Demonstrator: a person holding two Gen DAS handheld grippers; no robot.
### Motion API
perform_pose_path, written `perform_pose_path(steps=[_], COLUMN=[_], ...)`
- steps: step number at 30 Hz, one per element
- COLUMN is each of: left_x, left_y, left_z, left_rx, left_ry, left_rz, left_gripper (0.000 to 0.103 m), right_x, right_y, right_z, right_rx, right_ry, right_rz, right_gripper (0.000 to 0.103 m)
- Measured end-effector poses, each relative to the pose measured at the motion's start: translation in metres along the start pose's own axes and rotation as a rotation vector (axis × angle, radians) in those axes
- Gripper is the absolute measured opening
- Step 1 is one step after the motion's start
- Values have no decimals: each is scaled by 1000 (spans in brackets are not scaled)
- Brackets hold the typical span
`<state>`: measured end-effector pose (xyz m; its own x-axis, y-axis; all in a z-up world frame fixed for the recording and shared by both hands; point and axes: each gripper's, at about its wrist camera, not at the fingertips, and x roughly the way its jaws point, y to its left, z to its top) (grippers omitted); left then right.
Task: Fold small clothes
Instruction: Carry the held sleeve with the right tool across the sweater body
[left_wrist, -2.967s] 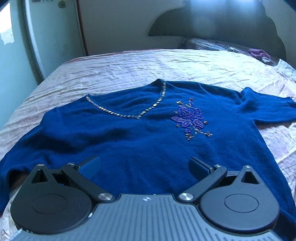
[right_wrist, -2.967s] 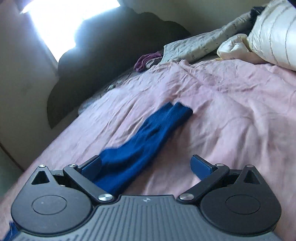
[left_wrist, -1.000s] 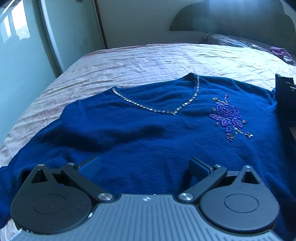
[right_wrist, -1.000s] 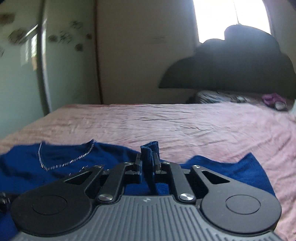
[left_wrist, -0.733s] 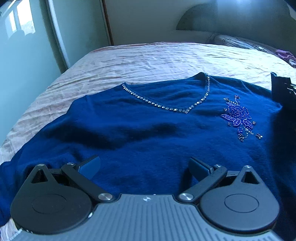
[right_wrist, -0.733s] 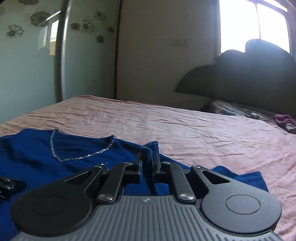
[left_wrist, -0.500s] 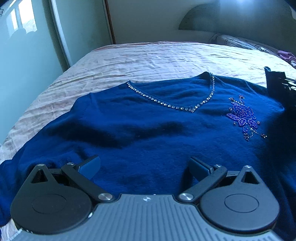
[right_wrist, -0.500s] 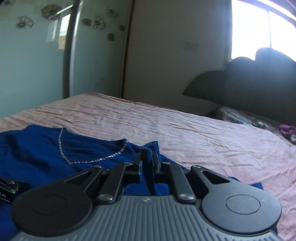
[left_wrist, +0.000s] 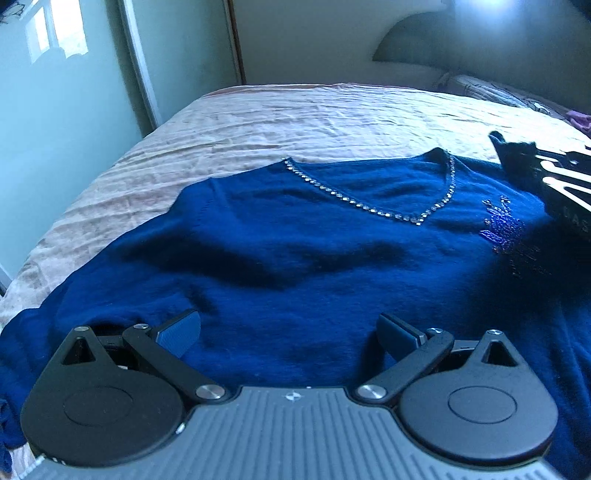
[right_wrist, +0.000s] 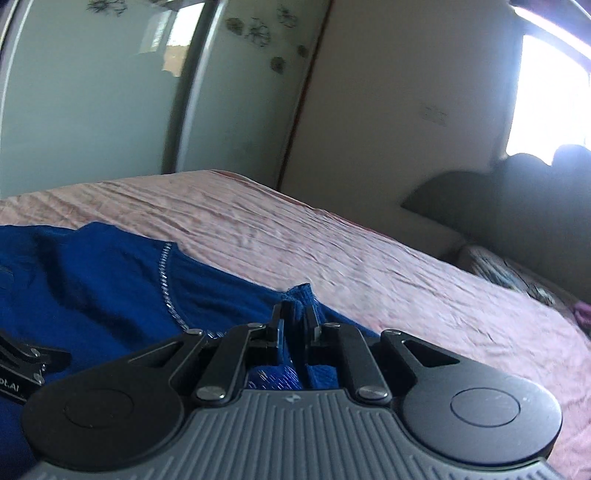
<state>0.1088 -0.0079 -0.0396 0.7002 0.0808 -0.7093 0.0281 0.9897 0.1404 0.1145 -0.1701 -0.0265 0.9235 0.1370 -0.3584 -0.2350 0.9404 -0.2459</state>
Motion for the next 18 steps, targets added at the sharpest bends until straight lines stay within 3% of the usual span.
perform_pose_path(steps=[18], left_x=[-3], left_y=[53], left_z=[-12], left_rx=[-86], left_ry=[18], left_rz=[48], left_gripper=[103], right_x=[23], right_y=[83], right_z=[37], right_rx=[-138], right_ry=[-72], right_rz=[141], right_gripper=[10])
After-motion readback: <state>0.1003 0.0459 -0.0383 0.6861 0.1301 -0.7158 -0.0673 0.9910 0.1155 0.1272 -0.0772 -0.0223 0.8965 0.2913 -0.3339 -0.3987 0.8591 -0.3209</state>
